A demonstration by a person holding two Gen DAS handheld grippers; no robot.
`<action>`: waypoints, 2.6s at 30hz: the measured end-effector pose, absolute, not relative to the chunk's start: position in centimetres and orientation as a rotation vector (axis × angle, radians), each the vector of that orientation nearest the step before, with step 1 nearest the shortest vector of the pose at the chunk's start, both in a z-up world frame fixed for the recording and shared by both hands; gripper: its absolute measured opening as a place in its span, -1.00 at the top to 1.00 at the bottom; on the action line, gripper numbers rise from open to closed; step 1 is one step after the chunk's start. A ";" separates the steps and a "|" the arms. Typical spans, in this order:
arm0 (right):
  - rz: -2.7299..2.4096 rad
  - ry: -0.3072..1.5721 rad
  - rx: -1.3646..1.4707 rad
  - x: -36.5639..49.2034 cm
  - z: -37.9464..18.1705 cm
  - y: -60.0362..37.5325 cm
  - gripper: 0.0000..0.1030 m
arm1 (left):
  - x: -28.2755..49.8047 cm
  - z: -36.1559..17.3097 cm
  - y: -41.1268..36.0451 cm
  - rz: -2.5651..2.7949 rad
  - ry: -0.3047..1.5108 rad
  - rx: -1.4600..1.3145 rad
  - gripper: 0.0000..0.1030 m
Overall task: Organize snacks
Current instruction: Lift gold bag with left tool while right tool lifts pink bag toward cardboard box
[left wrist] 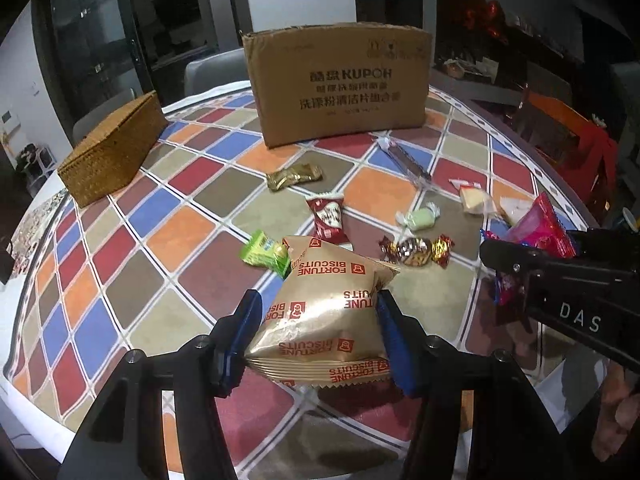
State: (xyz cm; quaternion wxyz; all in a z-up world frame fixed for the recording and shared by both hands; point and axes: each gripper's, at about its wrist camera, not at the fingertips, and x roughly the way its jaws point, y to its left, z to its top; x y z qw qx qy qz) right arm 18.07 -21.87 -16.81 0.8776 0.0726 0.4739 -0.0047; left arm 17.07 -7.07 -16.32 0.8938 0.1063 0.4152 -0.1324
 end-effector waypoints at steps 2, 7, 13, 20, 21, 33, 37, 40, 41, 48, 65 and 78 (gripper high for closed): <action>-0.008 0.982 0.151 18.2 -16.5 -21.9 0.24 | 17.2 -16.0 -7.1 -0.273 0.860 0.219 -0.11; -0.006 0.964 0.150 18.7 -15.4 -22.1 0.24 | 18.1 -14.8 -7.1 -0.257 0.854 0.205 -0.11; -0.007 0.939 0.143 19.6 -13.8 -22.5 0.24 | 19.2 -13.5 -7.1 -0.237 0.849 0.190 -0.11; -0.003 0.911 0.147 20.6 -12.2 -22.8 0.24 | 20.3 -12.0 -7.1 -0.224 0.838 0.169 -0.11; -0.004 0.905 0.147 20.9 -11.9 -22.9 0.24 | 20.6 -11.7 -7.1 -0.221 0.838 0.166 -0.11; -0.016 0.833 0.138 22.8 -8.8 -23.7 0.24 | 22.8 -8.4 -7.0 -0.186 0.782 0.135 -0.11; -0.021 0.819 0.128 23.4 -8.1 -23.7 0.24 | 23.9 -7.6 -6.9 -0.172 0.768 0.137 -0.11; -0.021 0.806 0.117 24.0 -7.6 -23.6 0.24 | 24.5 -7.1 -6.9 -0.166 0.760 0.133 -0.11; -0.022 0.800 0.116 24.1 -7.4 -23.6 0.24 | 24.7 -6.9 -6.9 -0.165 0.758 0.132 -0.11; -0.036 0.763 0.115 25.6 -5.9 -24.0 0.24 | 26.3 -5.1 -7.1 -0.155 0.738 0.109 -0.11; -0.048 0.666 0.072 31.0 -1.5 -25.4 0.24 | 31.9 -1.3 -8.6 -0.155 0.677 0.087 -0.11; -0.041 0.628 0.072 35.7 0.9 -26.2 0.24 | 36.7 0.1 -9.7 -0.159 0.668 0.075 -0.12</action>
